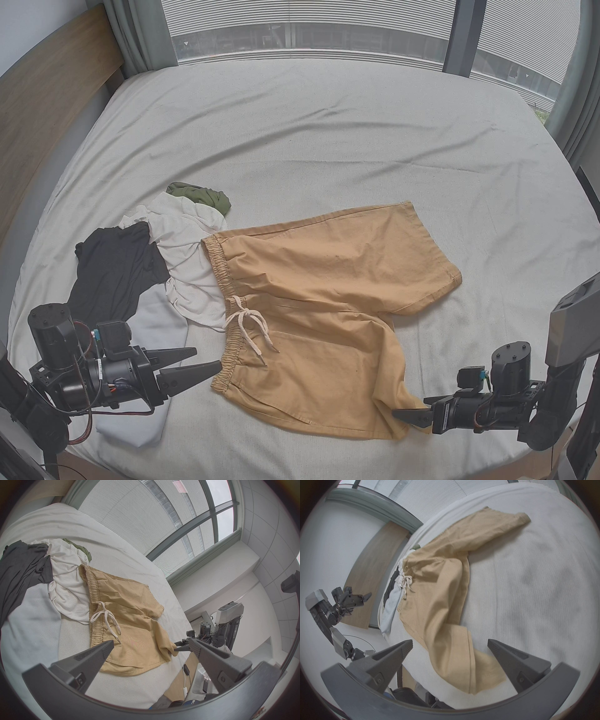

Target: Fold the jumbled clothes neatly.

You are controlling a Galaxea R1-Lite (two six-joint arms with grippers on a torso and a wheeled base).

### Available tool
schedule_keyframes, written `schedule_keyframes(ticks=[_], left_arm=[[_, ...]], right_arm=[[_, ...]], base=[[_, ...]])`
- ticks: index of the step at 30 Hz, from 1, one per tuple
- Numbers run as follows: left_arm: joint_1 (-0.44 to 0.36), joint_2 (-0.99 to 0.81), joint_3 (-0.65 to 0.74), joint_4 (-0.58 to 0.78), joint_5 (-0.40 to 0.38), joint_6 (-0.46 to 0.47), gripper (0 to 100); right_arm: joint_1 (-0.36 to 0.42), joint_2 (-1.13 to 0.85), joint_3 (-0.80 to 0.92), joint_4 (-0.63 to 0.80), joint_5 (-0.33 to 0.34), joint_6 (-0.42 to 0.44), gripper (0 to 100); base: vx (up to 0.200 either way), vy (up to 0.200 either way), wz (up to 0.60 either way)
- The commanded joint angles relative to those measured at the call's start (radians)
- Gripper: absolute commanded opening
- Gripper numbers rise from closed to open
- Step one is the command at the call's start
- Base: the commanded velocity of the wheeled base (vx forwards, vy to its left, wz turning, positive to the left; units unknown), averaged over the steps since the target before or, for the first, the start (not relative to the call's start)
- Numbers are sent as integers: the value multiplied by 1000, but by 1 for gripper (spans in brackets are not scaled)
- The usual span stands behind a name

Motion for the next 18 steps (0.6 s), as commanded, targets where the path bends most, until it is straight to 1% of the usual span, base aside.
schedule_keyframes(ticks=[1, 5, 8, 10, 11, 13, 18], left_arm=[[0, 1, 0, 0, -1, 0, 100], [0, 3, -2, 0, 1, 0, 100], [0, 3, -2, 0, -1, 0, 100], [0, 3, -3, 0, -1, -3, 100], [0, 3, -3, 0, -1, -6, 100], [0, 3, -3, 0, -1, -16, 100], [0, 3, -6, 0, -1, -19, 100]], right_arm=[[28, -7, 18, 0, 1, 4, 100], [104, -48, 18, 6, 1, 21, 100], [154, -60, 18, 3, -1, 47, 100], [207, -63, 16, -3, -2, 73, 100], [219, -63, 15, -6, -2, 79, 100], [235, -63, 8, -10, -2, 82, 100], [236, -57, -36, 3, 2, 92, 100]], base=[[0, 0, 0], [0, 0, 0], [0, 0, 0], [0, 0, 0], [0, 0, 0], [0, 0, 0], [0, 0, 0]])
